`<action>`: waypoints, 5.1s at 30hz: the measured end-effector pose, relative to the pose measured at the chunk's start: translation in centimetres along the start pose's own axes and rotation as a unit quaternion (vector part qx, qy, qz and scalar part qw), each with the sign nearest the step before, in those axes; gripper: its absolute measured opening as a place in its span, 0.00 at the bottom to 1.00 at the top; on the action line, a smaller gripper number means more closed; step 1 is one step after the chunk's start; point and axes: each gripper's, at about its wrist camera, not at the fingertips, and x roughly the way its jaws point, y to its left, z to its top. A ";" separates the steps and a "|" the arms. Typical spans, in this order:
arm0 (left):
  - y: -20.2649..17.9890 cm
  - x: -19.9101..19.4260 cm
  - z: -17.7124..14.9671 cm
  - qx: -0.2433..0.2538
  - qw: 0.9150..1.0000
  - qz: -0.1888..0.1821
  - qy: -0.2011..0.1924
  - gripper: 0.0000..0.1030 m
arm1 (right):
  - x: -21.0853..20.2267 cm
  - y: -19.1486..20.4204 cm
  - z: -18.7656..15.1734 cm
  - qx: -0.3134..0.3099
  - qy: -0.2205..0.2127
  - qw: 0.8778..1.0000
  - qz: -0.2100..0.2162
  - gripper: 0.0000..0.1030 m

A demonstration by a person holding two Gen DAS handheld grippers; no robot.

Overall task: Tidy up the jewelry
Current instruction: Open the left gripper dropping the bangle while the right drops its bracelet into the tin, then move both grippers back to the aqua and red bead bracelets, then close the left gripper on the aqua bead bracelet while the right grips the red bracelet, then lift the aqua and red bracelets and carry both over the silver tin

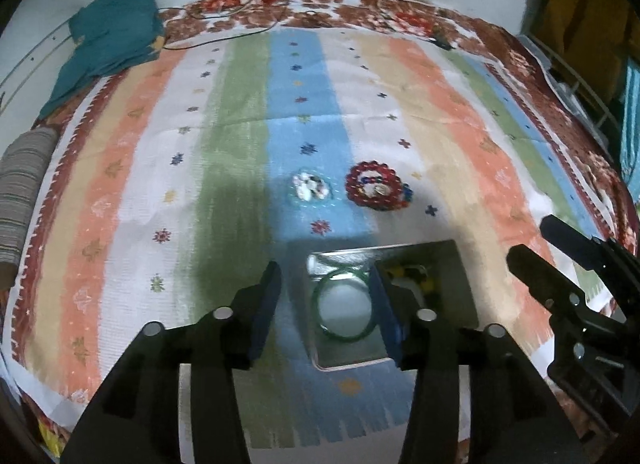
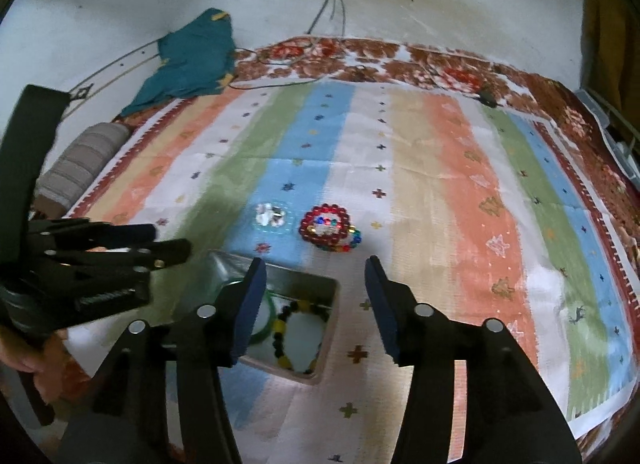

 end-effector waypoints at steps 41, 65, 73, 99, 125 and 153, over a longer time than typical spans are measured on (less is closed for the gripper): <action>3.3 7.5 5.1 -0.036 0.998 0.025 0.049 0.74 | 9.1 -3.9 4.6 0.035 0.064 0.997 -0.015 0.87; 4.3 11.4 6.5 -0.035 0.996 0.029 0.075 0.73 | 13.8 -4.2 5.4 0.019 0.095 0.995 -0.028 0.87; 5.0 13.0 6.7 -0.046 0.994 0.039 0.086 0.73 | 15.2 -4.2 5.4 0.010 0.104 0.994 -0.033 0.87; 5.2 17.9 8.1 -0.019 0.992 0.056 0.110 0.70 | 21.0 -4.7 5.7 0.019 0.148 0.989 -0.027 0.69; 3.0 13.7 8.5 0.008 0.996 0.032 0.077 0.10 | 19.0 -3.0 6.3 0.007 0.125 0.992 0.006 0.14; 1.1 6.5 9.0 0.019 1.000 -0.014 0.000 0.10 | 11.4 -2.4 5.9 -0.007 0.070 0.997 -0.012 0.14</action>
